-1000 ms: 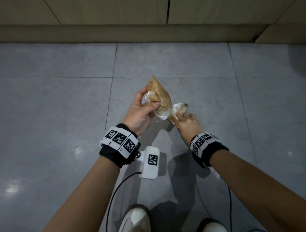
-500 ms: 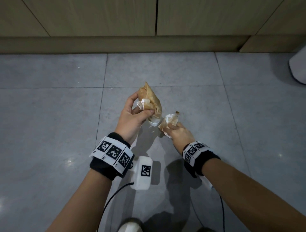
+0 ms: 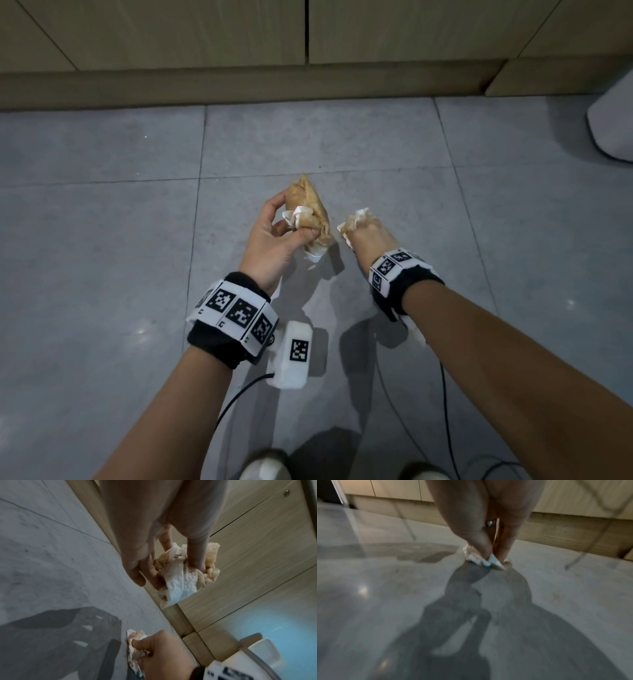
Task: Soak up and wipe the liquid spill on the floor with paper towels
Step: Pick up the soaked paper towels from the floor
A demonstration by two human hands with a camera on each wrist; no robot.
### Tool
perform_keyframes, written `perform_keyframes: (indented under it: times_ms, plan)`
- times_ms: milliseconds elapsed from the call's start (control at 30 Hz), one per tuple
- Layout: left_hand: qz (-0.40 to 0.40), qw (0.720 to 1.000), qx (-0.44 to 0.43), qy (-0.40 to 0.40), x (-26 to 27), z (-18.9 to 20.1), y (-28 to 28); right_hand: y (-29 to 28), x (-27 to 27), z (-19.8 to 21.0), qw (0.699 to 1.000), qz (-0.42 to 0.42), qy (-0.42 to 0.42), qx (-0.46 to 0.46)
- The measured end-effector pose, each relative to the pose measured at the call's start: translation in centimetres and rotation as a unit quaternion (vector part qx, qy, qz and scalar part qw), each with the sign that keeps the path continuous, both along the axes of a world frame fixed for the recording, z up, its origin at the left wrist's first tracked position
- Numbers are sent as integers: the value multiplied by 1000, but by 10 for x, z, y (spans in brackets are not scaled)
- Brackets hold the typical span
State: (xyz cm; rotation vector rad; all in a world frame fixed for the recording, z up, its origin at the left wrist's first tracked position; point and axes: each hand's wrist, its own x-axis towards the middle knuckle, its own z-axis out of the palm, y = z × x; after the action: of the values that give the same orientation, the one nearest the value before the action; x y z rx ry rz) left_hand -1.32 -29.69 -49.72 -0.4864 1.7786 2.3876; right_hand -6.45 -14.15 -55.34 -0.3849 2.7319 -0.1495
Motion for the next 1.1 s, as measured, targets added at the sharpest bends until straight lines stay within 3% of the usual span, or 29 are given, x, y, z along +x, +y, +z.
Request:
perform_keyframes:
  times_ms: [233,400,533,700,767,833,867,900,967,1000,1100]
  plan:
    - [-3,1000,4,-9,2,3,0,-1,1,-2,1000,-5,9,-29]
    - [19,997,79,-16,4,0,-4,-7,18,4,1000,10,-14,-16]
    - [34,991,130,-15,3,0,-9,0,15,4,999,-29,-11,-21]
    - [36,990,139,-17,5,5,-15,-1,22,-3,1000,0,-17,13]
    - [49,988,146,-20,6,6,-15,1,15,1,1000,-4,-27,-4]
    - [52,986,156,-23,7,6,-14,5,4,8,991,-67,-63,-101]
    - [53,985,159,-25,7,6,-14,8,-3,11,969,-138,-71,-194]
    - [52,985,161,-26,7,5,-13,11,-8,13,914,-241,-103,-310]
    - [48,985,161,-29,9,2,-11,19,-12,19,744,-401,-201,-496]
    - [46,986,160,-30,10,1,-9,23,-11,23,681,-438,-248,-532]
    - [36,986,159,-32,10,1,-5,36,-9,27,606,-482,-329,-541]
